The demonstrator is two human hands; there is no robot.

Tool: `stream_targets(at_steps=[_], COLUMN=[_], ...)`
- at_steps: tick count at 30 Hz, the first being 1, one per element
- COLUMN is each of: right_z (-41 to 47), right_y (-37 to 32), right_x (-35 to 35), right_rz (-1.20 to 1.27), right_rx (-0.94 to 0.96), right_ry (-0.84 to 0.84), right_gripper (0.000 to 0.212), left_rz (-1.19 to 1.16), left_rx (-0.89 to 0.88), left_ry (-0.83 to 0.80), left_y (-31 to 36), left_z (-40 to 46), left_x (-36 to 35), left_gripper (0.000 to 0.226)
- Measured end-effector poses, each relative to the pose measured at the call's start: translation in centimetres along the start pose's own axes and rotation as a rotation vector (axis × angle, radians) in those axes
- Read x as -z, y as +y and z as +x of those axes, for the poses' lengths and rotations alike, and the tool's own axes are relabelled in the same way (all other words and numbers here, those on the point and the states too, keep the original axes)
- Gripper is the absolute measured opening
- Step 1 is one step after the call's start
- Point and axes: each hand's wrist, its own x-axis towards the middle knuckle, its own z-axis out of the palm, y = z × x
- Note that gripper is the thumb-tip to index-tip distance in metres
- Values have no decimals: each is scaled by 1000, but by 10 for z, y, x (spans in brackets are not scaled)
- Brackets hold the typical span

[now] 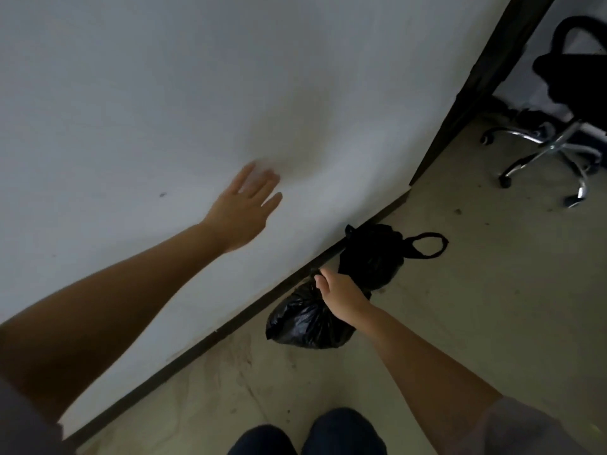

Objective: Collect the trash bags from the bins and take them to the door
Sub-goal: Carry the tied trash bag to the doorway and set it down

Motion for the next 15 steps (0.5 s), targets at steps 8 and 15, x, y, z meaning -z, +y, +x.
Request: stream_targets(at_steps=[8, 15], right_z=[56, 60], right_y=[76, 91], right_x=[-87, -101], right_rz=[-161, -197], right_rx=[124, 116], right_ry=[57, 49], right_gripper=[25, 26], left_rz=[289, 426], left_rx=[-35, -48], left_ry=[304, 264], left_y=[-12, -16], left_z=[4, 6], left_x=[-56, -57], left_gripper=[50, 51])
